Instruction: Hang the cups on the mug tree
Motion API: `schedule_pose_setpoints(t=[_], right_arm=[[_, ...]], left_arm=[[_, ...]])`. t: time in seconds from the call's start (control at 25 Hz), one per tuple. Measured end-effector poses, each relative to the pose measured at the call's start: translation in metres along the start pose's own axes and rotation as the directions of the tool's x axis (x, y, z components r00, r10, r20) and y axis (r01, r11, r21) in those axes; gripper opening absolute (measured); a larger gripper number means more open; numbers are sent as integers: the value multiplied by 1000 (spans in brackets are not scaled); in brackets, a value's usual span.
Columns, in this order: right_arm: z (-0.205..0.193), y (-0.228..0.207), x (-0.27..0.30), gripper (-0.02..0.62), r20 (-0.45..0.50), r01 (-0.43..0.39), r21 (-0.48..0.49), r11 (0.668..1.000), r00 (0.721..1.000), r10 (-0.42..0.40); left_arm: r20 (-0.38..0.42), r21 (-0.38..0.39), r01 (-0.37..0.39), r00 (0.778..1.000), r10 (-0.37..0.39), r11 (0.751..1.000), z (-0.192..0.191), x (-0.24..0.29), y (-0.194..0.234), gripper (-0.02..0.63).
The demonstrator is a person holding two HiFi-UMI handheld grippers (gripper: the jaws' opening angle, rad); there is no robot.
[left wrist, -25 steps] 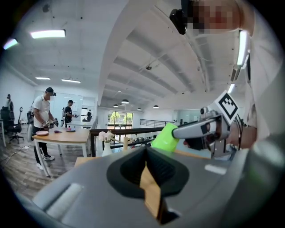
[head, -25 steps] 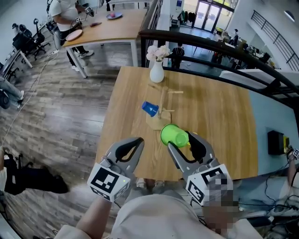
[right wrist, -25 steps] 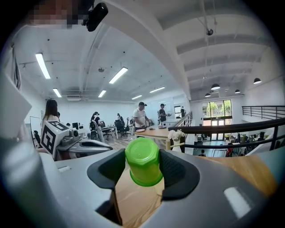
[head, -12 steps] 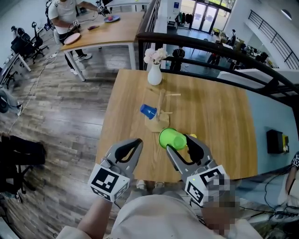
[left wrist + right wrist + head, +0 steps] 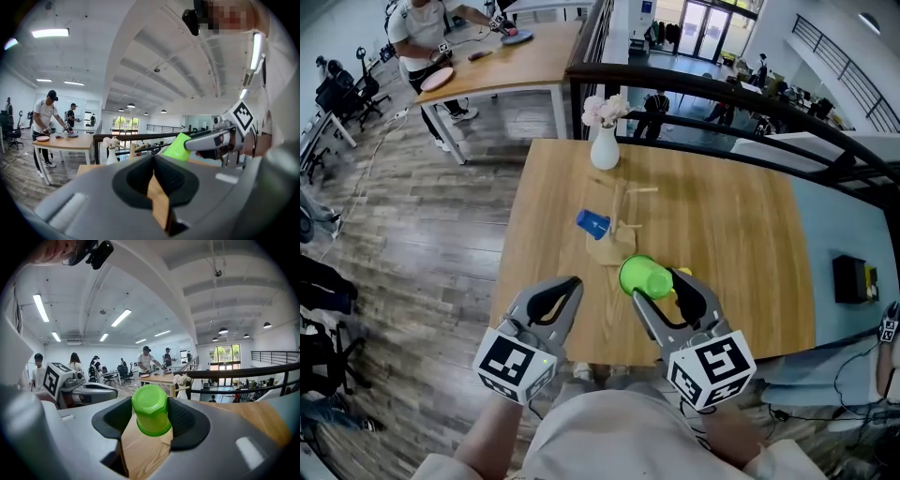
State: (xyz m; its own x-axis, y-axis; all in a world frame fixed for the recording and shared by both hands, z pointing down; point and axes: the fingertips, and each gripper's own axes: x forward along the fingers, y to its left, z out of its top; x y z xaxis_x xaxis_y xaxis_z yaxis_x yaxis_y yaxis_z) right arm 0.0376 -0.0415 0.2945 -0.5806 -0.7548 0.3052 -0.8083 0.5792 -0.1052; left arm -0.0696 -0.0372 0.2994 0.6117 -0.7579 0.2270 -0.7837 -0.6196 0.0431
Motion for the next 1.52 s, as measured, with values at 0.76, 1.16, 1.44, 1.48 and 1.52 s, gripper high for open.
schedule_pose_setpoints(t=[0.76, 1.16, 1.44, 1.48, 1.52], right_arm=[[1, -36, 65, 245, -25, 39, -48, 998, 999, -40], [-29, -46, 111, 245, -96, 50, -79, 996, 994, -58], [-48, -53, 134, 245, -133, 46, -62, 997, 990, -54], [-50, -53, 136, 245, -134, 46, -63, 997, 989, -54], [-51, -54, 139, 245, -136, 46, -64, 997, 989, -54]], left_arm=[[-5, 26, 2, 1000, -2, 1000, 12, 59, 30, 2], [-82, 56, -10, 996, 15, 998, -18, 91, 49, 3], [-131, 9, 10, 991, -8, 1000, -47, 108, 66, 2], [-144, 3, 11, 990, -11, 1000, -52, 109, 68, 3], [-153, -4, 11, 988, -12, 1000, -55, 111, 70, 2]])
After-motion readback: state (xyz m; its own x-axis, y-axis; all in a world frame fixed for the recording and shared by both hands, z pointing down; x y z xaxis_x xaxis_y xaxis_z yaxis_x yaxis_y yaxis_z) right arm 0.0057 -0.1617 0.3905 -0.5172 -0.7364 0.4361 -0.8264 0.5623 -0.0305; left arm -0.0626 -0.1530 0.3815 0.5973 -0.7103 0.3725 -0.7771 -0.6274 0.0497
